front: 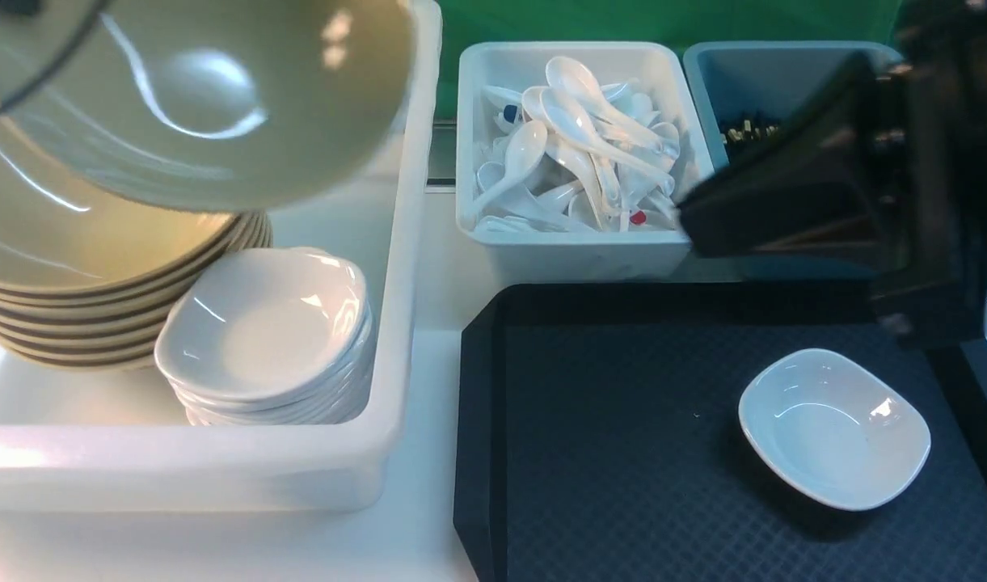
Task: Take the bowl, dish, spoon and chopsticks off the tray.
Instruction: Use the left arm to put the noodle bowl into the large storage box on the left, then use the left arm to grab the plate
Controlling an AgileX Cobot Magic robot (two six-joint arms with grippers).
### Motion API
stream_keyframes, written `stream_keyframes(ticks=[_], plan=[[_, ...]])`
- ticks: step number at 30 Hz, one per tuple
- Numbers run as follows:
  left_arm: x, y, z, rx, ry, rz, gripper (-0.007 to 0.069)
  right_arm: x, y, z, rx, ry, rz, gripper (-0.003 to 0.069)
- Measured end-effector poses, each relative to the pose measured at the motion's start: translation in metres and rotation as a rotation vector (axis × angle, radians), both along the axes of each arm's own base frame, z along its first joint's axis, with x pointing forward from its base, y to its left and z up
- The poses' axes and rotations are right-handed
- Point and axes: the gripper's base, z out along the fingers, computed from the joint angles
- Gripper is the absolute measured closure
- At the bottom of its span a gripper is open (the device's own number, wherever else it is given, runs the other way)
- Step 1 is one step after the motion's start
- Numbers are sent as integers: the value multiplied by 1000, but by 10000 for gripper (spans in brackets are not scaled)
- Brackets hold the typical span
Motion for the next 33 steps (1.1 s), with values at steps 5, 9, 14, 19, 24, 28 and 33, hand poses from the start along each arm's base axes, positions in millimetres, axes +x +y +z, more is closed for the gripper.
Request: stream_keyframes(ticks=[5, 9, 14, 19, 24, 28, 33], plan=[[-8, 46, -34, -38, 84, 153, 621, 1, 22, -10, -35, 2, 99, 617], [-8, 62, -71, -2, 143, 236, 617, 5, 25, -14, -50, -2, 104, 615], [-3, 71, -106, 18, 116, 321, 578, 7, 25, -13, -46, -22, 98, 615], [-4, 78, -117, 110, 119, 331, 426, 7, 25, -13, -51, -35, 109, 615], [-7, 84, -119, 191, 151, 344, 183, 7, 25, -13, -52, -38, 111, 614], [-13, 84, -117, 203, 184, 368, 64, 6, 25, -13, -55, -35, 113, 614], [-28, 62, -69, 251, 77, 346, 37, 8, 21, -15, -110, -29, 79, 614]])
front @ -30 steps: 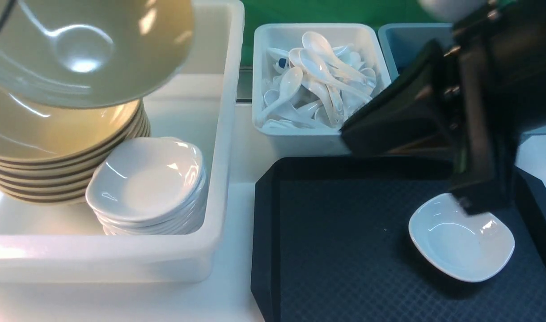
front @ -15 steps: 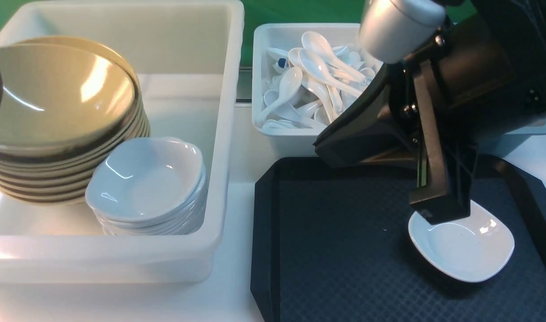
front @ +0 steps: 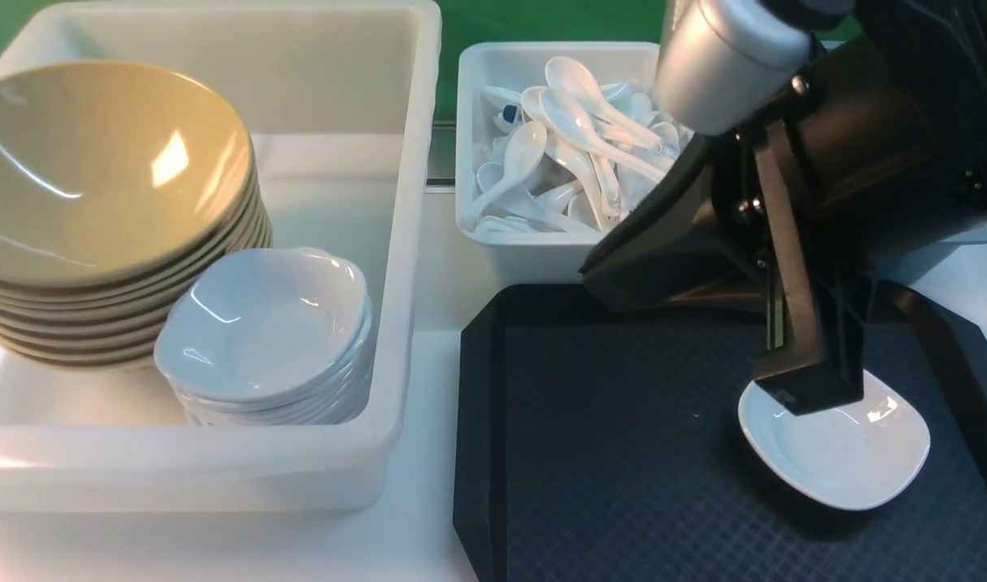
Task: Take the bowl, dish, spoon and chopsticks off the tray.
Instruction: Use the left arm to grab the plate
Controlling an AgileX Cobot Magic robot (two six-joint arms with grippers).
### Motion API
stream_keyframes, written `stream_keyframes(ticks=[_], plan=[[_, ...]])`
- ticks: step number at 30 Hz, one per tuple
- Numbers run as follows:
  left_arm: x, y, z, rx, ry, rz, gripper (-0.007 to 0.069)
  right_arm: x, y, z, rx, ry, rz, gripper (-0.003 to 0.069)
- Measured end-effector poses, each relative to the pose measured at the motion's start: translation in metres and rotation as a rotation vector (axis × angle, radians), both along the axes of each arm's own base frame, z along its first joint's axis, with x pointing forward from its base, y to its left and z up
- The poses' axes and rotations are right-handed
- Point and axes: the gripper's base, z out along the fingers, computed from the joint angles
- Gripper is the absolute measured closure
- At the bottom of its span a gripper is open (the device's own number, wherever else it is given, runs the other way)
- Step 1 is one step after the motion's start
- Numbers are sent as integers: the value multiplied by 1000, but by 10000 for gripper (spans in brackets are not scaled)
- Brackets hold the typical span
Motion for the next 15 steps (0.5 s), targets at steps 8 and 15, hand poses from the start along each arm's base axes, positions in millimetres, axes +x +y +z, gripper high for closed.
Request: stream_keyframes(ticks=[8, 15], plan=[[-16, -124, 51, -43, -91, -450, 72, 13, -19, -6, -150, -18, -243, 609], [-5, -275, 4, -65, 46, -921, 76, 12, -52, -6, -287, -31, -539, 600]])
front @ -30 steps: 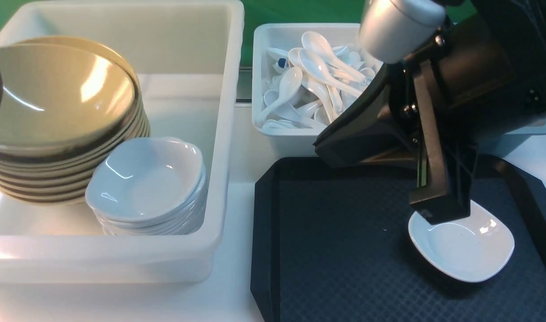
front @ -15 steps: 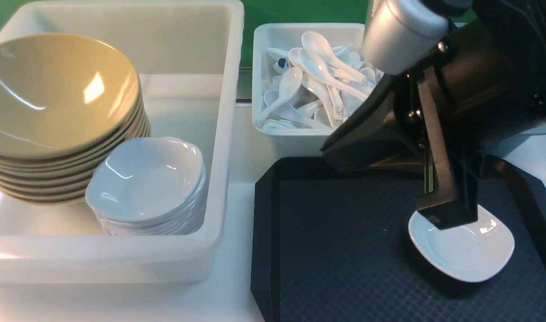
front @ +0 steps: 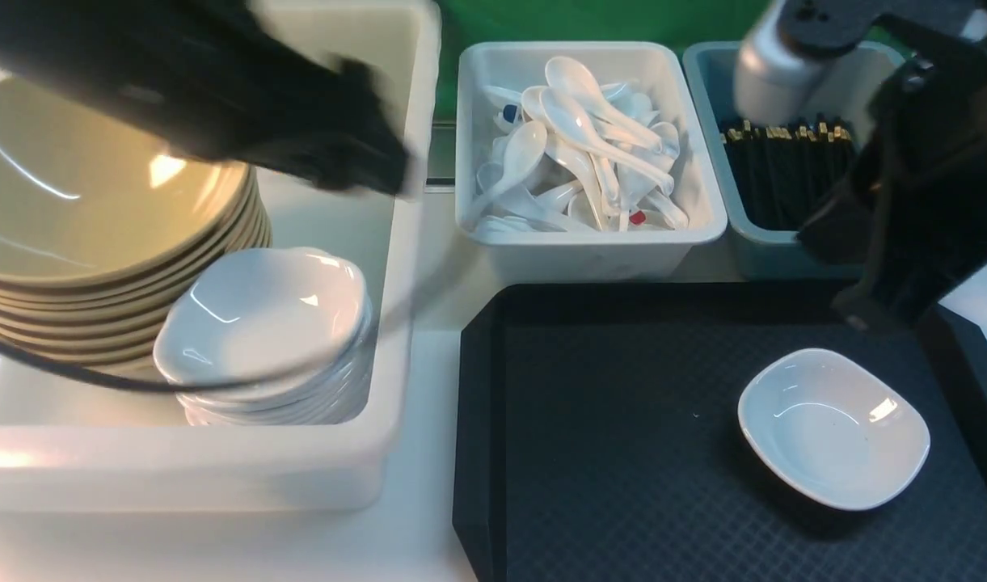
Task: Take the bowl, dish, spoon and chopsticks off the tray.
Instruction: Use the left arm to grab the plate
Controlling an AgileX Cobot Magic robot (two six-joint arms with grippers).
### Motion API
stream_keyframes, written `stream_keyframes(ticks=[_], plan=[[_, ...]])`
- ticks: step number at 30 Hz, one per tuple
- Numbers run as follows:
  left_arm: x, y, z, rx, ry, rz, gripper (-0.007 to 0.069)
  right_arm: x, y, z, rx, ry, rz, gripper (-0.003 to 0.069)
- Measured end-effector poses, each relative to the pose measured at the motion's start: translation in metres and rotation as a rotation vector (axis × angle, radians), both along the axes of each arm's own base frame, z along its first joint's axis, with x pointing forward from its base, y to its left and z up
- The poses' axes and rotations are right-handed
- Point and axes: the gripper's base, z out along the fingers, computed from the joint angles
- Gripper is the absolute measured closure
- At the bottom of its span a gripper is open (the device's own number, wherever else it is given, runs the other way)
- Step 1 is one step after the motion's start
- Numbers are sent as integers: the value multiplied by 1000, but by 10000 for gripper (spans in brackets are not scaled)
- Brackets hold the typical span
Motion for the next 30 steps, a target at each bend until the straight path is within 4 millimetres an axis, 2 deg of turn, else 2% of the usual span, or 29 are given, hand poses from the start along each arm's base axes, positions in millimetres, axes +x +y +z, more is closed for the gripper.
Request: stream_keyframes(ticks=[2, 4, 5, 6, 7, 9, 10, 11, 14, 16, 18, 19, 20, 21, 24, 25, 26, 29, 30], plan=[[6, -40, -26, 20, 33, -82, 76, -11, -12, 6, 24, -30, -42, 600], [10, -82, -56, 33, 68, -156, 76, -30, -29, 14, 74, -65, -82, 600], [11, -99, -70, 43, 86, -187, 76, -40, -37, 17, 94, -83, -89, 599], [11, -102, -73, 46, 93, -192, 76, -42, -39, 19, 101, -89, -91, 599], [13, -131, -98, 61, 130, -244, 76, -61, -55, 20, 149, -112, -121, 599], [15, -152, -114, 63, 145, -284, 76, -78, -69, 18, 184, -126, -143, 599], [15, -154, -116, 66, 145, -289, 76, -78, -69, 16, 183, -122, -146, 599], [18, -170, -127, 60, 153, -312, 76, -89, -78, 12, 206, -129, -161, 599], [28, -200, -149, 32, 127, -342, 76, -110, -95, 2, 252, -138, -193, 599], [32, -208, -159, 29, 126, -345, 76, -115, -100, -4, 259, -135, -202, 598], [42, -221, -178, 28, 129, -341, 76, -120, -104, -12, 267, -126, -218, 598], [42, -222, -177, 26, 126, -341, 76, -120, -104, -13, 267, -123, -219, 598], [48, -227, -194, 39, 144, -336, 76, -121, -104, -18, 269, -110, -224, 597], [48, -228, -195, 39, 144, -335, 76, -121, -104, -18, 268, -107, -224, 597], [52, -235, -216, 40, 186, -325, 99, -120, -102, -27, 251, -83, -223, 597], [53, -238, -218, 27, 198, -319, 149, -120, -102, -29, 240, -80, -216, 597], [53, -238, -218, 24, 200, -319, 149, -120, -102, -29, 238, -79, -214, 597], [53, -240, -223, 23, 223, -319, 369, -119, -101, -31, 221, -77, -196, 595], [53, -240, -222, 23, 223, -320, 386, -119, -101, -31, 221, -77, -196, 595]])
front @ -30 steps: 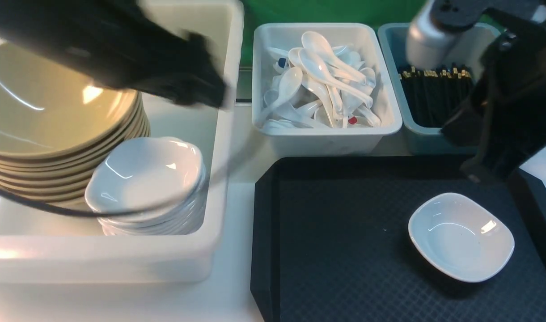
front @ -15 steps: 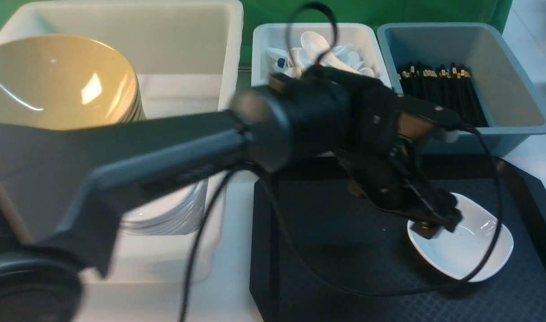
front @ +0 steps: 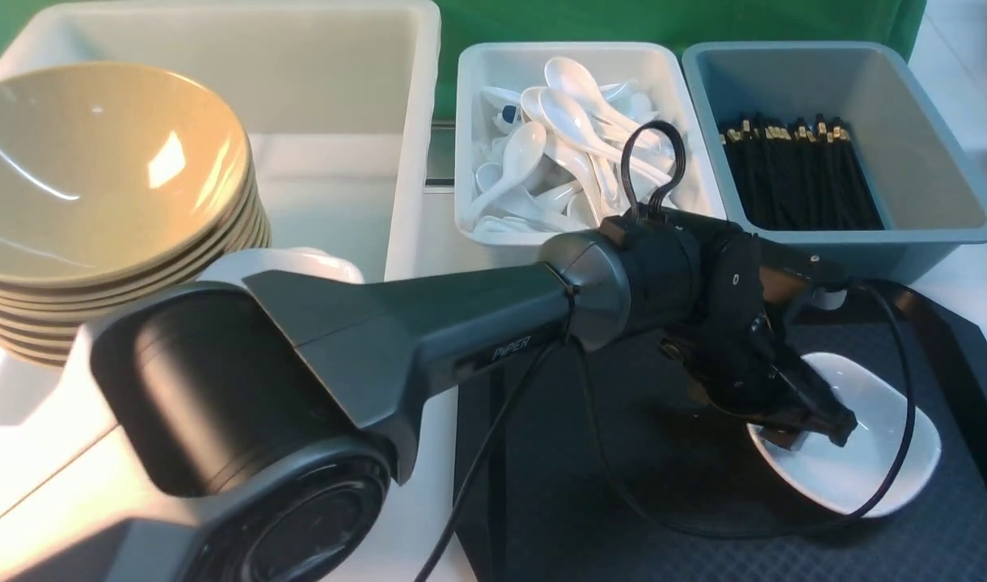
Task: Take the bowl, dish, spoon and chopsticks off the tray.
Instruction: Use the left arm to grab the plate, then use the left arm to put the plate into the large storage box on the left
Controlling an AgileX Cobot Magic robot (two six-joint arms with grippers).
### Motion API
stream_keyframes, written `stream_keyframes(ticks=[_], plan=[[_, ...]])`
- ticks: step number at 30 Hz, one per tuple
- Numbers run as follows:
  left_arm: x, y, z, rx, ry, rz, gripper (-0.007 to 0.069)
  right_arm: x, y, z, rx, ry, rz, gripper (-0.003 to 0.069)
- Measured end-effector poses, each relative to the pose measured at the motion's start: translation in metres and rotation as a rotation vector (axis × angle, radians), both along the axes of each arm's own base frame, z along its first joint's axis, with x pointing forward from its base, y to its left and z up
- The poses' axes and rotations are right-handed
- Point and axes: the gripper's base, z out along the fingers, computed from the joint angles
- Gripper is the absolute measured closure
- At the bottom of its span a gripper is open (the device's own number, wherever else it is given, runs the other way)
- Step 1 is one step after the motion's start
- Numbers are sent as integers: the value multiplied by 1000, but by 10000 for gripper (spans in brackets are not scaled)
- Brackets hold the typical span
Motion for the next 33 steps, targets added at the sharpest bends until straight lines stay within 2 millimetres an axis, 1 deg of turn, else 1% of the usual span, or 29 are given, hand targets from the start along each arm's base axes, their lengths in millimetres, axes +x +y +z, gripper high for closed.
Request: stream_keyframes(ticks=[1, 3, 4, 5, 6, 8, 9, 10, 11, 12, 13, 14, 16, 17, 18, 19, 21, 24, 25, 26, 27, 28, 29, 33], plan=[[1, 1, 1, -3, 15, 9, 512, 0, 0, 0, -8, -2, 8, 594], [1, 4, 9, -7, 29, 10, 566, 0, 0, 0, -8, -1, 9, 592], [2, 9, 18, 5, 37, 2, 585, 0, 0, 0, -7, 1, 11, 592], [1, 11, 21, 9, 38, -4, 592, 0, 1, -1, -6, 4, 13, 592], [3, 22, 42, 30, 18, -21, 615, 2, 4, -2, -4, 23, 21, 592], [4, 42, 73, 64, -23, -41, 621, 7, 14, -6, -12, 72, 67, 592], [5, 54, 95, 69, -59, -40, 622, 11, 21, -9, -20, 106, 100, 592], [6, 73, 124, 73, -110, -30, 623, 18, 31, -12, -32, 151, 142, 592], [3, 84, 145, 68, -142, -23, 623, 21, 37, -13, -32, 171, 168, 592], [-2, 109, 177, 59, -196, 20, 623, 29, 49, -12, -27, 199, 212, 592], [-7, 127, 196, 49, -225, 58, 623, 36, 58, -11, -22, 212, 242, 592], [-10, 133, 204, 41, -242, 68, 623, 39, 61, -10, -18, 216, 254, 592], [-22, 173, 221, 46, -259, 159, 624, 50, 77, -4, 8, 221, 312, 592], [-26, 185, 224, 48, -263, 185, 624, 53, 81, -3, 17, 219, 329, 592], [-35, 214, 224, 57, -258, 257, 624, 59, 90, 1, 39, 211, 364, 592], [-39, 226, 223, 56, -256, 293, 624, 61, 93, 3, 47, 206, 376, 592], [-51, 260, 222, 37, -263, 404, 624, 66, 100, 6, 67, 185, 402, 591], [-70, 320, 206, 3, -260, 639, 624, 73, 106, 9, 87, 142, 413, 591], [-75, 334, 201, -10, -259, 696, 624, 76, 108, 9, 88, 134, 416, 591], [-78, 341, 200, -25, -259, 725, 624, 77, 109, 8, 87, 133, 419, 591], [-80, 352, 193, -31, -244, 772, 624, 80, 112, 6, 87, 133, 420, 591], [-81, 357, 190, -33, -240, 789, 624, 81, 113, 5, 86, 135, 420, 591], [-80, 366, 184, -40, -229, 824, 624, 84, 115, 3, 81, 144, 420, 591], [-70, 379, 170, -20, -199, 850, 621, 89, 119, -2, 69, 161, 421, 591]])
